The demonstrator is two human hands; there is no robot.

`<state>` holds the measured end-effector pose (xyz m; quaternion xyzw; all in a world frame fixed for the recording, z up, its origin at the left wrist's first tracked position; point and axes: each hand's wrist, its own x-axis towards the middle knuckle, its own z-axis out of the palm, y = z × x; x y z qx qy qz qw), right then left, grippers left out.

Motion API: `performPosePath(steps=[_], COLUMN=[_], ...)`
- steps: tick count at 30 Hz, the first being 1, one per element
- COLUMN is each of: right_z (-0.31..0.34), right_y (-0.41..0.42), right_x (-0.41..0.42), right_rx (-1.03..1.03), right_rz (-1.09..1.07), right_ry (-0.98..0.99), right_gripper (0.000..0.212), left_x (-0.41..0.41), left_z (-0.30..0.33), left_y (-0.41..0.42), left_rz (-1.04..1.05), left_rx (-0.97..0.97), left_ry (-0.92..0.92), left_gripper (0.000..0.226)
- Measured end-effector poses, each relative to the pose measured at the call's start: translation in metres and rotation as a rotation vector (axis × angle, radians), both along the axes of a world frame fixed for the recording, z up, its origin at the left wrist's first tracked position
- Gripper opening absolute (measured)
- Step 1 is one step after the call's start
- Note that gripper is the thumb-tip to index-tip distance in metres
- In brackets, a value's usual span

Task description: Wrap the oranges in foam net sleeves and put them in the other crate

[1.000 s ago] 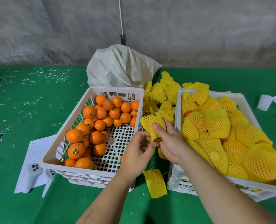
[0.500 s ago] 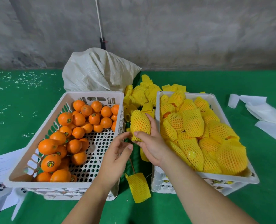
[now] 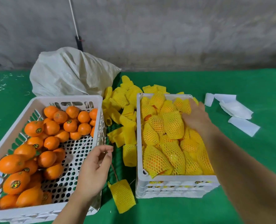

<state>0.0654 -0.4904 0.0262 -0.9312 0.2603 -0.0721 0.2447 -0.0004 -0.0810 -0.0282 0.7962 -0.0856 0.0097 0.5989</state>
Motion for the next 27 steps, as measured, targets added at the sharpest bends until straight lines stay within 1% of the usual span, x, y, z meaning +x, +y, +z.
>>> performPosePath(steps=[1,4,7,9,11,13,14,15,17,18,20,21,22,23,25,26,27], right_z=[-0.012,-0.025,-0.02,-0.019,-0.016,-0.017,-0.02,-0.021,-0.015,-0.01,0.003,0.01,0.018,0.024,0.031,0.033,0.032], right_y=[-0.002,-0.001,-0.002,-0.002,0.002,0.004,0.002,-0.001,-0.009,-0.013,-0.014,-0.012,-0.005,0.004,0.035,0.056,0.08], right_x=[0.0,0.013,0.02,0.019,0.014,0.011,0.011,0.011,0.014,0.017,0.022,0.024,0.025,0.027,0.029,0.028,0.027], right_rx=[-0.076,-0.215,-0.201,-0.182,-0.156,-0.15,-0.166,-0.162,-0.089,-0.084,-0.153,-0.187,-0.213,-0.206,-0.106,-0.073,-0.09], right_rz=[0.022,0.117,0.159,0.182,0.164,0.15,0.168,0.193,0.223,0.234,0.227,0.202,0.174,0.137,0.093,0.127,0.208], right_ry=[0.105,0.179,0.226,0.188,0.079,0.003,0.018,0.063,0.18,0.234,0.317,0.315,0.266,0.167,-0.086,-0.184,-0.246], right_gripper=[0.079,0.08,0.087,0.093,0.094,0.086,0.081,0.078,0.079,0.08,0.08,0.076,0.069,0.059,0.045,0.043,0.042], left_x=[0.0,0.001,0.001,0.001,0.003,0.003,0.003,0.003,0.001,0.0,-0.001,-0.001,-0.002,-0.002,0.0,0.001,0.003], left_z=[-0.001,-0.001,-0.001,-0.001,-0.003,-0.003,-0.003,-0.002,-0.001,-0.001,0.001,0.002,0.002,0.003,0.005,0.005,0.004], left_y=[-0.001,-0.002,-0.002,-0.001,0.0,0.0,0.0,0.0,0.001,0.001,0.003,0.004,0.004,0.004,0.003,0.002,0.003], left_rz=[-0.001,0.003,-0.011,-0.015,-0.005,0.014,0.021,0.026,0.023,0.016,0.0,-0.003,0.0,0.012,0.041,0.051,0.058], left_rx=[0.022,0.076,0.076,0.066,0.022,-0.032,-0.05,-0.055,-0.039,-0.037,-0.047,-0.055,-0.072,-0.096,-0.143,-0.16,-0.172], left_ry=[0.002,0.0,-0.006,-0.004,0.014,0.04,0.049,0.053,0.046,0.039,0.034,0.041,0.052,0.061,0.078,0.086,0.092], left_gripper=[0.026,0.022,0.02,0.021,0.02,0.018,0.018,0.018,0.017,0.017,0.017,0.018,0.018,0.02,0.023,0.022,0.021])
